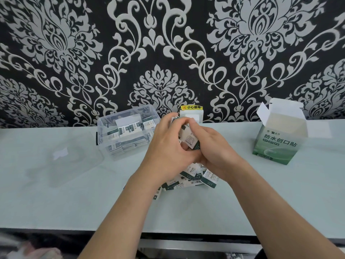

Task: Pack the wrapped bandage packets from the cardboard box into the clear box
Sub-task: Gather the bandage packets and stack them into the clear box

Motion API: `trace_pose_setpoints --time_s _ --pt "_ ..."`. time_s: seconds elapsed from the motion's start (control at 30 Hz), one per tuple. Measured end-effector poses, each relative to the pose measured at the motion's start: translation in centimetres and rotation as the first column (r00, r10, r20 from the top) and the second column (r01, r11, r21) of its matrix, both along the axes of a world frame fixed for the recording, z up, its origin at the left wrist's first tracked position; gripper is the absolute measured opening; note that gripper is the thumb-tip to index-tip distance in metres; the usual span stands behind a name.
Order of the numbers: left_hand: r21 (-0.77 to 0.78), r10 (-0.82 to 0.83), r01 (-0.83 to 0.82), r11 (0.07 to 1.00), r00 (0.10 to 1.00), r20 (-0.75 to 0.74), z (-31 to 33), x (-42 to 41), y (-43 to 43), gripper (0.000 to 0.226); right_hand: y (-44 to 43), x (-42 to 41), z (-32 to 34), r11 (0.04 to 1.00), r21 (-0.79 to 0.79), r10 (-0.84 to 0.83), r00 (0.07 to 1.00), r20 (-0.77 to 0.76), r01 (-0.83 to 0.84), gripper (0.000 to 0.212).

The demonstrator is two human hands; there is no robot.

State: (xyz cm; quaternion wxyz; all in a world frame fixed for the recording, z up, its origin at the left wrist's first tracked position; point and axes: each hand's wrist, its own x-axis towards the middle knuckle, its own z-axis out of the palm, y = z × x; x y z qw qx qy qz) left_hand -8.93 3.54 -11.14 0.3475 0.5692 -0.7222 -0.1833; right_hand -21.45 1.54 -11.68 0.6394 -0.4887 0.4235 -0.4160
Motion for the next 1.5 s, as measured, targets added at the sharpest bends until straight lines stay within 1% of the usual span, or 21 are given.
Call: trace_pose_setpoints --time_s 0.1,0.23,0.33,0.43,0.57,0.63,0.7,0.77,0.8,0.87,0.97,1.03,1.1,1.2,1.27,1.3,1.33,1.37,1.4,1.47,1.5 --pt "0.046 -0.029 0.036 0.998 0.988 -0.153 0.5 0.7 -0.1 0.056 0.1 -0.2 0.2 0.999 0.023 -0.023 1.000 -0.019 0.023 0.037" --pt "0.112 -0.050 0.091 0.989 0.943 -0.330 0.9 1.9 0.0 0.039 0.2 -0.9 0.9 0.992 0.105 0.072 0.997 0.043 -0.076 0.026" --pt "0.134 -0.106 0.158 0.978 0.937 -0.333 0.5 1.3 0.3 0.029 0.3 -0.8 1.0 0.984 0.160 0.070 0.997 0.022 -0.073 0.027" --pt "0.175 -0.106 0.157 0.972 0.958 -0.268 -0.1 0.6 0.2 0.026 0.0 -0.9 0.7 0.985 0.159 -0.056 0.998 -0.036 0.061 0.023" --pt "0.142 -0.030 0.081 0.987 0.945 -0.326 -0.5 0.7 -0.5 0.031 -0.4 -1.2 0.7 0.963 0.116 -0.256 0.963 0.089 0.245 0.018" --pt "0.148 -0.019 0.077 0.986 0.934 -0.357 -0.5 0.4 -0.5 0.024 -0.3 -1.1 0.7 0.958 0.088 -0.280 0.957 0.071 0.274 0.019" --pt "0.181 -0.039 0.128 0.975 0.903 -0.428 -0.4 -0.2 -0.2 0.019 -0.2 -0.7 0.6 0.956 0.032 -0.292 0.956 -0.019 0.293 0.021" --pt "0.188 -0.016 0.143 0.972 0.833 -0.553 0.0 -0.6 0.1 0.012 -0.1 -0.3 0.7 0.949 -0.015 -0.314 0.949 -0.042 0.314 0.024" --pt "0.181 0.017 0.117 0.977 0.795 -0.607 0.2 -0.7 0.2 0.006 0.1 -0.2 0.8 0.946 -0.035 -0.323 0.946 -0.035 0.322 0.026" --pt "0.179 0.098 0.029 0.983 0.747 -0.657 0.3 -0.9 0.0 0.010 0.2 0.1 0.8 0.941 -0.072 -0.335 0.941 -0.042 0.332 0.029" --pt "0.170 0.164 -0.076 0.983 0.784 -0.598 -0.3 -1.1 -0.6 0.013 0.1 0.6 0.5 0.950 -0.045 -0.312 0.945 -0.094 0.309 0.026" --pt "0.165 0.139 -0.057 0.985 0.827 -0.545 -0.6 -0.9 -0.9 0.020 -0.1 0.5 0.4 0.961 0.023 -0.271 0.958 -0.098 0.275 0.021" --pt "0.176 0.072 0.019 0.984 0.863 -0.500 -0.3 -0.6 -0.9 0.023 -0.2 0.0 0.6 0.966 0.103 -0.231 0.971 -0.061 0.236 0.020" --pt "0.121 -0.001 0.045 0.992 0.940 -0.340 -0.3 0.3 -1.0 0.020 -0.1 -0.4 0.8 0.959 0.234 -0.177 0.983 0.055 0.160 0.022" --pt "0.113 0.007 0.035 0.993 0.935 -0.356 -0.3 0.7 -1.2 0.018 0.0 -0.3 1.0 0.955 0.275 -0.144 0.985 0.100 0.111 0.022" --pt "0.132 0.023 0.031 0.991 0.922 -0.387 -0.2 0.9 -1.2 0.018 0.1 -0.1 1.1 0.962 0.248 -0.130 0.990 0.061 0.111 0.023" --pt "0.156 0.044 0.022 0.988 0.911 -0.411 0.0 1.2 -1.2 0.017 0.1 0.2 1.1 0.979 0.160 -0.121 0.991 -0.057 0.128 0.024" --pt "0.183 0.071 0.009 0.983 0.903 -0.423 0.1 1.4 -1.3 0.017 0.3 0.2 1.1 0.988 0.014 -0.144 0.961 -0.236 0.152 0.028" --pt "0.204 0.100 -0.014 0.979 0.903 -0.418 0.2 1.7 -1.4 0.016 0.5 0.1 1.1 0.972 -0.177 -0.215 0.888 -0.407 0.155 0.031" --pt "0.228 0.149 -0.061 0.972 0.906 -0.397 0.5 2.5 -1.6 0.016 0.7 0.0 1.2 0.855 -0.519 -0.338 0.760 -0.555 0.000 0.037" --pt "0.235 0.159 -0.069 0.970 0.905 -0.394 0.5 2.9 -1.6 0.017 0.9 0.1 1.4 0.809 -0.575 -0.317 0.735 -0.599 -0.119 0.039"
